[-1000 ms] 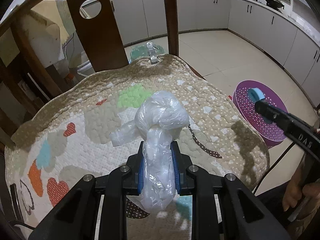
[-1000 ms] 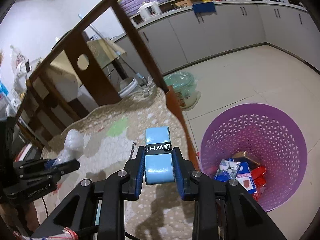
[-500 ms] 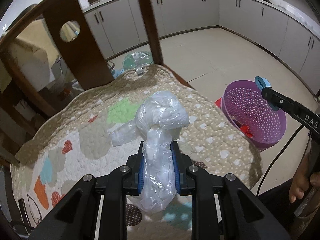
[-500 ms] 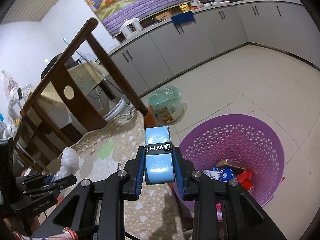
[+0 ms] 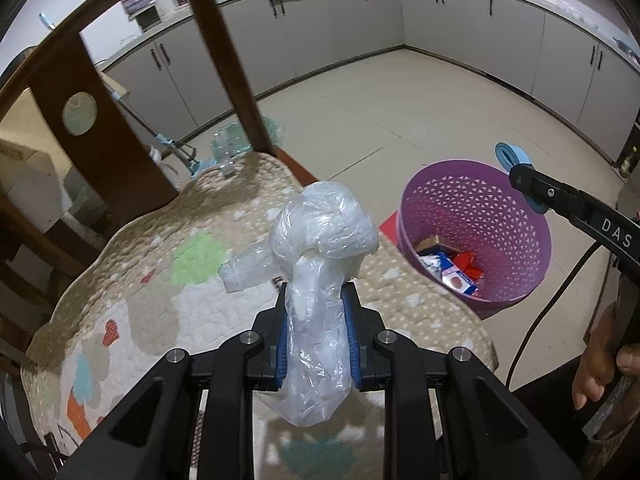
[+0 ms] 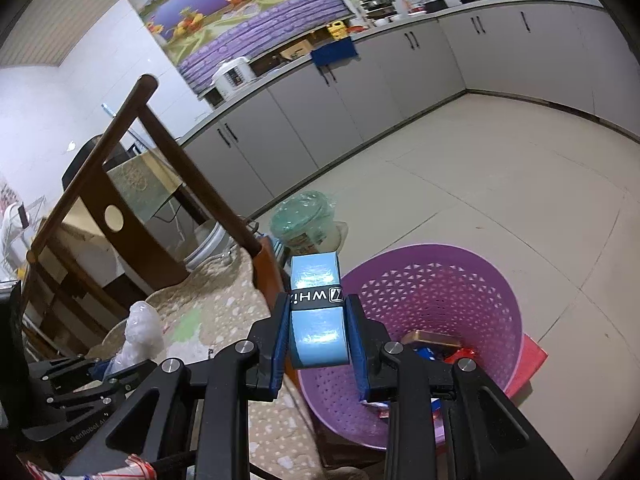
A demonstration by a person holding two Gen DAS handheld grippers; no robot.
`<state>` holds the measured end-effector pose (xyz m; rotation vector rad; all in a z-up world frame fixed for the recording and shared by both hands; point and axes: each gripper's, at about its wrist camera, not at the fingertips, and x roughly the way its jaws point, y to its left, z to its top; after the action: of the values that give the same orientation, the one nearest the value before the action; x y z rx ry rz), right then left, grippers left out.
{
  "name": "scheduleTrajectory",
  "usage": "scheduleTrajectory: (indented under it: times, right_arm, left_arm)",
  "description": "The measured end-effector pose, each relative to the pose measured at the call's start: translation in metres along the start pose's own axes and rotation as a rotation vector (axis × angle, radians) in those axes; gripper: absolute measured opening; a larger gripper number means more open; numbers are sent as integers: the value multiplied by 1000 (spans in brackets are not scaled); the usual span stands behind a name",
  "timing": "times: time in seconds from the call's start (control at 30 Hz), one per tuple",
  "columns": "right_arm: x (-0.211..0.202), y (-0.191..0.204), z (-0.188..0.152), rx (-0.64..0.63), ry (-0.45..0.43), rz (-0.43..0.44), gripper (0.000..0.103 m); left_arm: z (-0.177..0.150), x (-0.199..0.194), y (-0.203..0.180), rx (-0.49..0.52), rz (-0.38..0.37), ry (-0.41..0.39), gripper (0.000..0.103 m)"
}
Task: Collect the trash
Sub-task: 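Carry the plastic bag and blue strap over the purple basket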
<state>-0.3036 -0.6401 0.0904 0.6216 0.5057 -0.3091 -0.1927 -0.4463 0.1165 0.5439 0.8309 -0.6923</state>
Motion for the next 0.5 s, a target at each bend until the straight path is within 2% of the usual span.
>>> scheduleTrajectory:
  times: [0.5]
  right_arm:
    - [6, -24, 4, 66, 6, -37, 29]
  left_arm:
    - [32, 31, -41, 63, -60, 22, 22]
